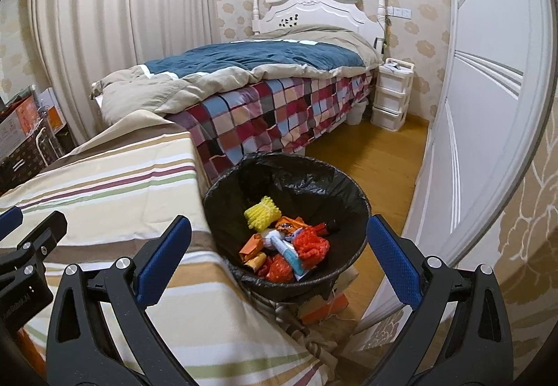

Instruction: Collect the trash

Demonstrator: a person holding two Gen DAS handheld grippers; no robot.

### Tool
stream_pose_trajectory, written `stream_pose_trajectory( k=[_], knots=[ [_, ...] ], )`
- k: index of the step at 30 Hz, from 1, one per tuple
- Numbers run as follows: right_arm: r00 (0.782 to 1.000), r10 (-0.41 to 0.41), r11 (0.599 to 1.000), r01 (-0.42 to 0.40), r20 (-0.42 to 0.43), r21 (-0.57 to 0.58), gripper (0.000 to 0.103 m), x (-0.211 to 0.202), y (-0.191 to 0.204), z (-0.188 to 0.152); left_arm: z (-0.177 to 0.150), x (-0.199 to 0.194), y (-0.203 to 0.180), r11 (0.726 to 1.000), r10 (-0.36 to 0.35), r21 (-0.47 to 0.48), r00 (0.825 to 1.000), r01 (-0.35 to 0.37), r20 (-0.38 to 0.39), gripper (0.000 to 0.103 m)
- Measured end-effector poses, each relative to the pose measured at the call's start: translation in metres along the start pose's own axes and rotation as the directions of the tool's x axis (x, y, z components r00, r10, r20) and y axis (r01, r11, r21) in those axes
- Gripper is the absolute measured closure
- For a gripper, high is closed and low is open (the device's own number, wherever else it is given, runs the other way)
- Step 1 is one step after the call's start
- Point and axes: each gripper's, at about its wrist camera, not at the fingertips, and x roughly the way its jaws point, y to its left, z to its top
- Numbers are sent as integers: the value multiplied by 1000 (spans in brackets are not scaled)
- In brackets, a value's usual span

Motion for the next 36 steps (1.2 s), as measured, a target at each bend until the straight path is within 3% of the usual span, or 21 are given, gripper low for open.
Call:
stream_pose_trajectory(
  k=[9, 36],
  knots=[
    [1000, 21, 999, -21, 10, -27, 5, -20, 11, -9, -8, -20, 14, 1000, 18, -20, 1000, -17, 26, 14],
    [999, 31, 999, -30, 21, -41, 5, -26, 17, -8, -14, -23, 21, 999, 18, -27, 1000, -18, 23, 14]
  ],
)
